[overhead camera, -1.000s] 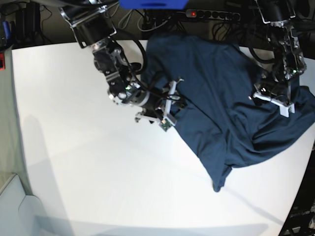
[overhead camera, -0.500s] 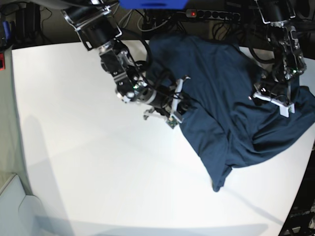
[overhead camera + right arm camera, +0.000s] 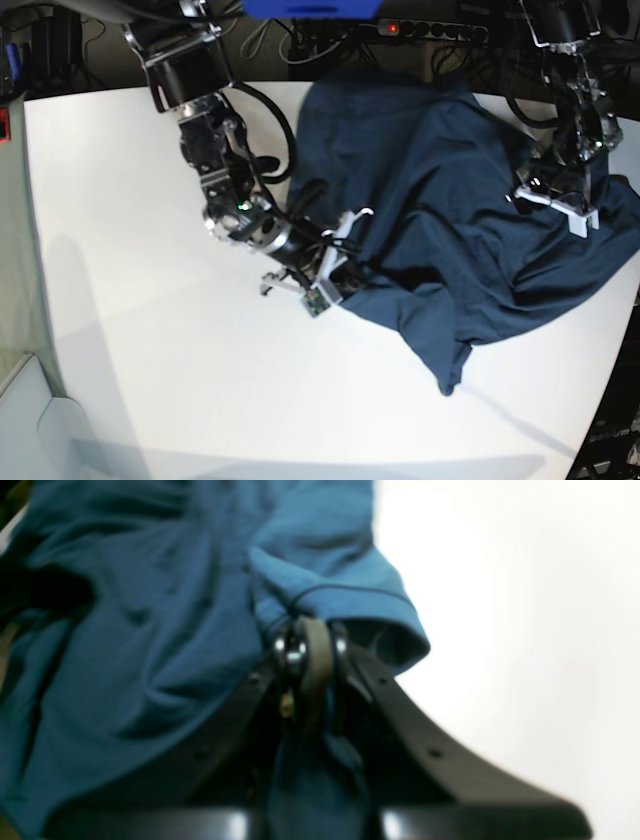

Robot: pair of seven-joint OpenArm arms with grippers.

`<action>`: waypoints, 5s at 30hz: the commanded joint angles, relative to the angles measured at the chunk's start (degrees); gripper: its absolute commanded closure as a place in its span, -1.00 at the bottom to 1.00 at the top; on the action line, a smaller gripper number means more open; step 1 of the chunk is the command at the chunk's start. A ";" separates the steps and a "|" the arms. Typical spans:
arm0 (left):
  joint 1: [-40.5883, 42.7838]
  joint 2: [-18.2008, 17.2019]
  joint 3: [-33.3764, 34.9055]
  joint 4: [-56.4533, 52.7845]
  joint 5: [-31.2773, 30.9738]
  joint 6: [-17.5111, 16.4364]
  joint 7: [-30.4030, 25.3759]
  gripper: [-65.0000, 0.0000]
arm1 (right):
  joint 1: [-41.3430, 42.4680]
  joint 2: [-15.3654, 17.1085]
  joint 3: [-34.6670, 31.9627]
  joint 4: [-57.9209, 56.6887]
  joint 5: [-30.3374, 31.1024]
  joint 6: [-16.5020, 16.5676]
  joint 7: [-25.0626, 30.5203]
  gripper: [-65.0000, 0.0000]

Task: Layout the t-shirt on the table in an organized manner, then fold the t-shirt properly
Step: 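Regrasp the shirt with the right gripper and pull it outward, then hold the shirt with both grippers and drag it to straighten, then pull the hem corner with the right gripper away from the left gripper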

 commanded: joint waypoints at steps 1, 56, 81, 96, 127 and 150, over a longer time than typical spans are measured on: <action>0.44 -0.71 -0.07 0.34 0.62 0.23 1.33 0.63 | 1.11 -0.24 1.16 1.20 0.49 -0.02 1.43 1.00; -5.89 5.71 9.69 6.93 8.09 0.31 1.15 0.63 | -16.39 20.86 -1.92 28.19 0.41 0.24 -18.53 0.32; -0.96 2.19 9.60 5.00 8.97 0.31 1.24 0.63 | 7.26 -2.26 -2.01 -9.26 0.23 -0.11 -3.49 -0.19; -0.96 1.58 9.77 4.56 9.06 0.31 1.24 0.63 | 7.61 0.81 -2.18 -16.99 0.32 -6.35 5.30 0.22; -0.35 -0.44 9.60 4.56 9.06 0.23 1.24 0.63 | 16.49 6.35 25.60 -28.60 0.58 -6.18 4.68 1.00; -1.40 -2.11 9.60 5.26 8.97 0.23 1.24 0.63 | 5.59 9.96 10.57 -6.36 -0.21 -6.53 1.87 0.04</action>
